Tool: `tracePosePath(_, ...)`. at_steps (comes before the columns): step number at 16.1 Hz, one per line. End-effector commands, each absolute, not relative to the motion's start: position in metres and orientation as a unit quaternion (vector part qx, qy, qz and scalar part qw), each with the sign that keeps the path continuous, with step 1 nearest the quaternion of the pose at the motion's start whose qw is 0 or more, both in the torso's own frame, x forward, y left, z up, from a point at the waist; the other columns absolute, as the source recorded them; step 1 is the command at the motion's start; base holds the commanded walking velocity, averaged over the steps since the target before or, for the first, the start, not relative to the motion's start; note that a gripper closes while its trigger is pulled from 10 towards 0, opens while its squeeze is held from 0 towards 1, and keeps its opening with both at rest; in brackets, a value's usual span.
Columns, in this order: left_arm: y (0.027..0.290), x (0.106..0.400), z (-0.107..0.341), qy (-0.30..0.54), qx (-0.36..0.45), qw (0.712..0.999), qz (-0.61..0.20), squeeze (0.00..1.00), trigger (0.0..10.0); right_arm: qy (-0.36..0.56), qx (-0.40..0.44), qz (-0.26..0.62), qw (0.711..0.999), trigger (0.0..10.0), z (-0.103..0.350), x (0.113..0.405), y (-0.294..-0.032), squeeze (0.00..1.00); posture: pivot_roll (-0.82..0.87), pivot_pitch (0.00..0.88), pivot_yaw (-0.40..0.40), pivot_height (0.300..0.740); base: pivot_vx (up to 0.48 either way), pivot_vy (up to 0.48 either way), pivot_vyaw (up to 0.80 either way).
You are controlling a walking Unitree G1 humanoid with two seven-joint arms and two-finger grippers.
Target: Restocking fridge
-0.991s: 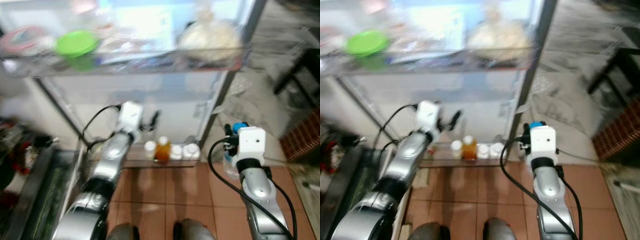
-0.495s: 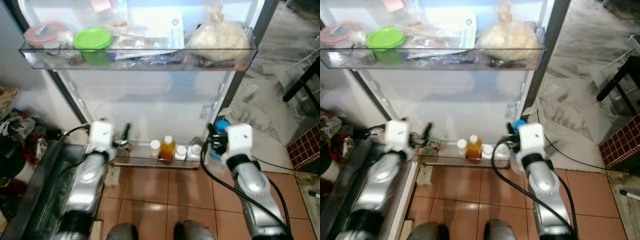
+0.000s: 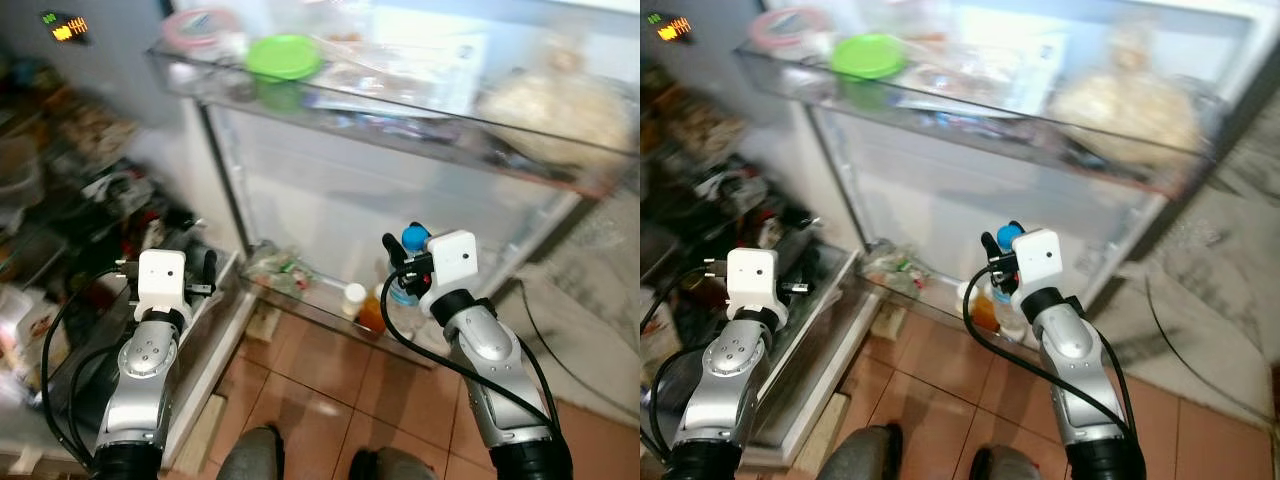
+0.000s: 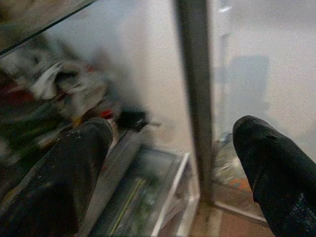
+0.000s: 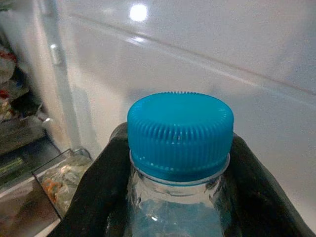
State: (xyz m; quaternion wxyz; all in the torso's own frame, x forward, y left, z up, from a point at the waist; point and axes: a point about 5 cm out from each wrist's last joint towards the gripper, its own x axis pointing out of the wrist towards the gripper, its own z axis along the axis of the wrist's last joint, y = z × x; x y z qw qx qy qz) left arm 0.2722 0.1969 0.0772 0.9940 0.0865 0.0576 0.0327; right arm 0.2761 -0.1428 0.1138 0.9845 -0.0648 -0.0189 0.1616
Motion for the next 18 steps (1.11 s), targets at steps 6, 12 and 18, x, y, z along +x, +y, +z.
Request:
tracePosePath(6, 0.197, 0.268, 0.078, 0.075, 0.077, 0.993, 0.047, 0.0, 10.0, -0.044, -0.055, 0.18, 0.981, 10.0, 0.121, 0.282, -0.135, 0.0, 0.05, 0.113, 0.017, 0.74, 0.0, 0.0, 0.77)
tracePosePath(12, 0.194, 0.269, 0.078, 0.077, 0.08, 0.993, 0.041, 0.0, 10.0, -0.043, -0.059, 0.168, 0.983, 10.0, 0.12, 0.281, -0.142, 0.0, 0.04, 0.11, 0.019, 0.74, 0.0, 0.0, 0.31)
tracePosePath(18, 0.189, 0.272, 0.079, 0.075, 0.08, 0.993, 0.035, 0.0, 10.0, -0.055, -0.085, 0.124, 0.987, 10.0, 0.123, 0.28, -0.156, 0.0, 0.03, 0.103, 0.02, 0.74, 0.0, 0.0, 0.0)
